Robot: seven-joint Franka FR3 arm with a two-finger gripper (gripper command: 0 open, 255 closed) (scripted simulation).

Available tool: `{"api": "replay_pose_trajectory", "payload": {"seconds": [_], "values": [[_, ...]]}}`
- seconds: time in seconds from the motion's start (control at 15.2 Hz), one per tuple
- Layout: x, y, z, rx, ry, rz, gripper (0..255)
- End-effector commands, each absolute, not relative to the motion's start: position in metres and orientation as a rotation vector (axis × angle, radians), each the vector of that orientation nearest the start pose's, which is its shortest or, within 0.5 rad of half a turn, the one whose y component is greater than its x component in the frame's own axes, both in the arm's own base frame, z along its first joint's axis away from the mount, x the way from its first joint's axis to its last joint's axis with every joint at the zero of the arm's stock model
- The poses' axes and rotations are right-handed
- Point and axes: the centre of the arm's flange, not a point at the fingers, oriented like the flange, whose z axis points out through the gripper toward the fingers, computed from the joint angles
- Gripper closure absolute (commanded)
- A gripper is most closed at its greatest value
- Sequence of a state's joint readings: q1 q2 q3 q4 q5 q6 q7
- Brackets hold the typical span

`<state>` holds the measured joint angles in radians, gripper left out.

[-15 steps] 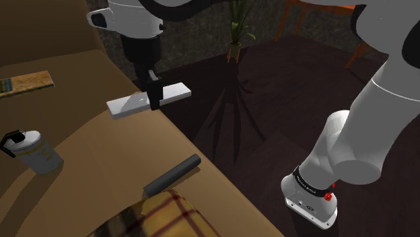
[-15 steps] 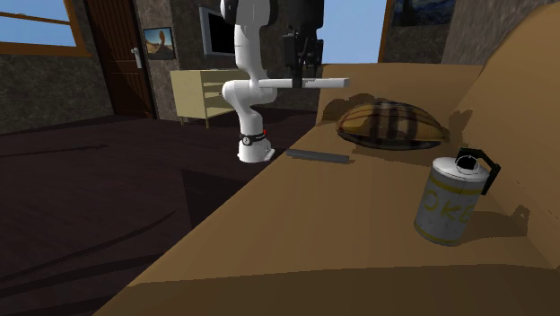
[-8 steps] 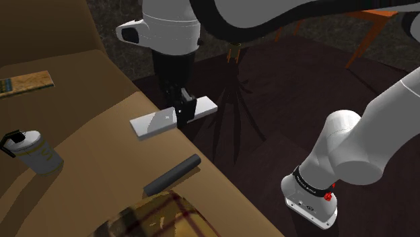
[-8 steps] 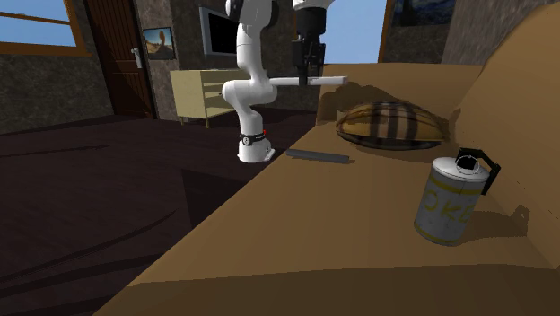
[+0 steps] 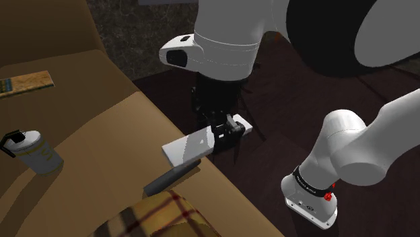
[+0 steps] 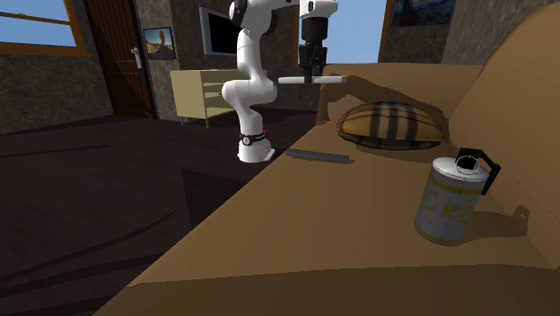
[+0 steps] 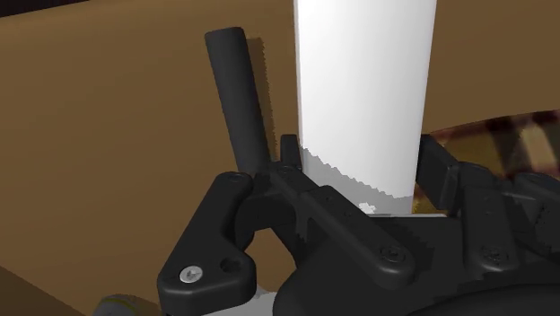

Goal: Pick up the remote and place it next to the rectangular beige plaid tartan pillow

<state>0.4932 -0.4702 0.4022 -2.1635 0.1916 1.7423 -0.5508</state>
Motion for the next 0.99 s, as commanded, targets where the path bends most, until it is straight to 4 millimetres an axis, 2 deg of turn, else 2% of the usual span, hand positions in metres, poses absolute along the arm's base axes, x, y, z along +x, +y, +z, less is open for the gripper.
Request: {"api": "replay_pose_trajectory", "payload": {"seconds": [0.0, 0.92], "values": [[0.205, 0.354, 0.566, -2.416, -1.986, -0.027, 255], [0.022, 0.329, 0.566, -2.416, -1.986, -0.027, 255]]}}
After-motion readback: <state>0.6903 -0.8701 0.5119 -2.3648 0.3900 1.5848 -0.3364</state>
